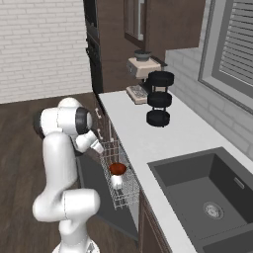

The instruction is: Pick up the cup and bowl from the counter, place them in the dishwasher, and close the dishwasher door.

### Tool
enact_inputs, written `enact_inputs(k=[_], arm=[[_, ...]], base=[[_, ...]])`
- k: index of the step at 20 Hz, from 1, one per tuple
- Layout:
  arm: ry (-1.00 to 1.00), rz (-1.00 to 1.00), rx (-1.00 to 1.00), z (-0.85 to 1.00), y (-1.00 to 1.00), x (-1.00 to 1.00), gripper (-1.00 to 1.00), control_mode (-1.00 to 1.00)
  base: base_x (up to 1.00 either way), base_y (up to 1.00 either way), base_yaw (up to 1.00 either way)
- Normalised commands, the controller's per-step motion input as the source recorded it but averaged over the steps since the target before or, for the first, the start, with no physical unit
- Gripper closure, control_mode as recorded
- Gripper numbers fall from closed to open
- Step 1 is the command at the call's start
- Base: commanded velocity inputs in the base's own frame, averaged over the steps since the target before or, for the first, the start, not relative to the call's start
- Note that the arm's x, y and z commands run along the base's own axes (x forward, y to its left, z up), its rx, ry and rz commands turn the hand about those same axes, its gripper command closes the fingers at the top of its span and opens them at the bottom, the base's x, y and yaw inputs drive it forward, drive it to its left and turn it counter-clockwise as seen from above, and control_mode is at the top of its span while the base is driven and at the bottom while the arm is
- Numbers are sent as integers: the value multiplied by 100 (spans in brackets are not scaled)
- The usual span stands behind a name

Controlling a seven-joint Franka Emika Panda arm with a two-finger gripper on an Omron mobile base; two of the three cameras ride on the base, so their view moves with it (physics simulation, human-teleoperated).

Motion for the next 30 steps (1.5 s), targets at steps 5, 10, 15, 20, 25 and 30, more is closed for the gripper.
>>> enact_inputs(k=[5, 10, 15, 20, 25, 30], arm=[[0, -28, 0, 100, 58, -96, -100, -100], [4, -27, 3, 100, 35, -69, -100, -100], [0, -24, 4, 95, 37, -81, -100, -100], [-13, -8, 0, 38, 54, -100, -100, -100], [-32, -5, 0, -7, 35, -100, -100, -100], [-7, -4, -10, -57, 68, -37, -100, -100]], base=[[0, 0, 0], [0, 0, 0], [0, 0, 0], [0, 0, 0], [0, 0, 0], [0, 0, 0]])
